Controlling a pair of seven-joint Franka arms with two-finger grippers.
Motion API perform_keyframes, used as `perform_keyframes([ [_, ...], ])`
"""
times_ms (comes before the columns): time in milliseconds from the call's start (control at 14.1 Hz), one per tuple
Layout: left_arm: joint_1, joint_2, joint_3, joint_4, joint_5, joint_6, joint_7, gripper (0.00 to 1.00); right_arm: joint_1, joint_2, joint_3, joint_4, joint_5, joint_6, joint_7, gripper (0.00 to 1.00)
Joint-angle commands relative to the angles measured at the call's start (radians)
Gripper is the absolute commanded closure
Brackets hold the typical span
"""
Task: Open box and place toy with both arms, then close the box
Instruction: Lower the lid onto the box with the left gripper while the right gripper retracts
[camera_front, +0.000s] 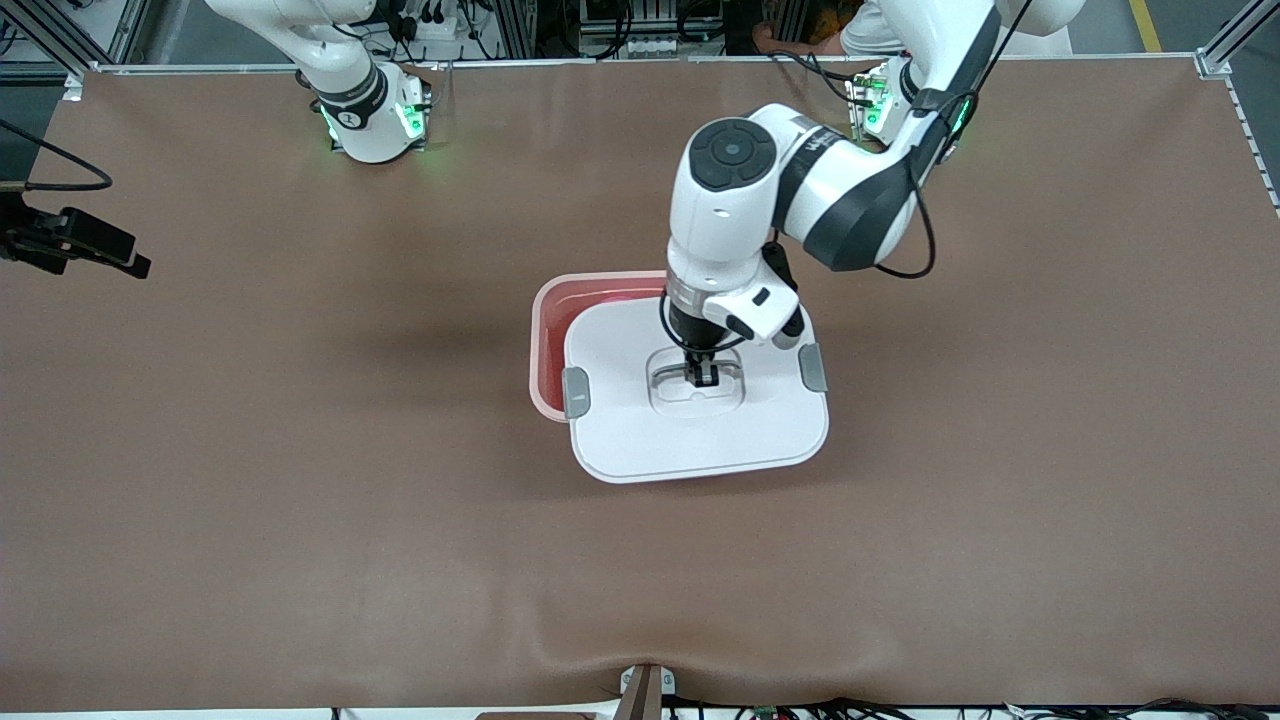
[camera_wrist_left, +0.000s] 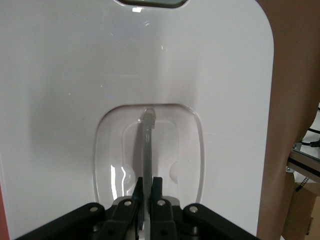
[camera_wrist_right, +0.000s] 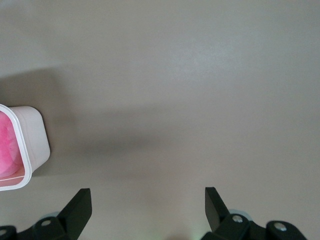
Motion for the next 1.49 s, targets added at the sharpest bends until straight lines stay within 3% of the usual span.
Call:
perform_keyframes([
  [0,-0.022,0.009,0.004,-0.003,0.037,0.013,-0.042,1.00,0.016,-0.014,-0.001,-0.004,-0.039,-0.020,-0.003,0.00],
  [1133,-0.133,0.001,0.004,-0.083,0.100,0.079,-0.164,1.00,0.017,-0.012,-0.006,0.004,-0.044,-0.046,-0.026,0.00],
  [1416,-0.137,-0.068,0.004,-0.222,0.100,0.187,-0.165,1.00,0.017,-0.012,-0.007,0.004,-0.047,-0.046,-0.061,0.00],
])
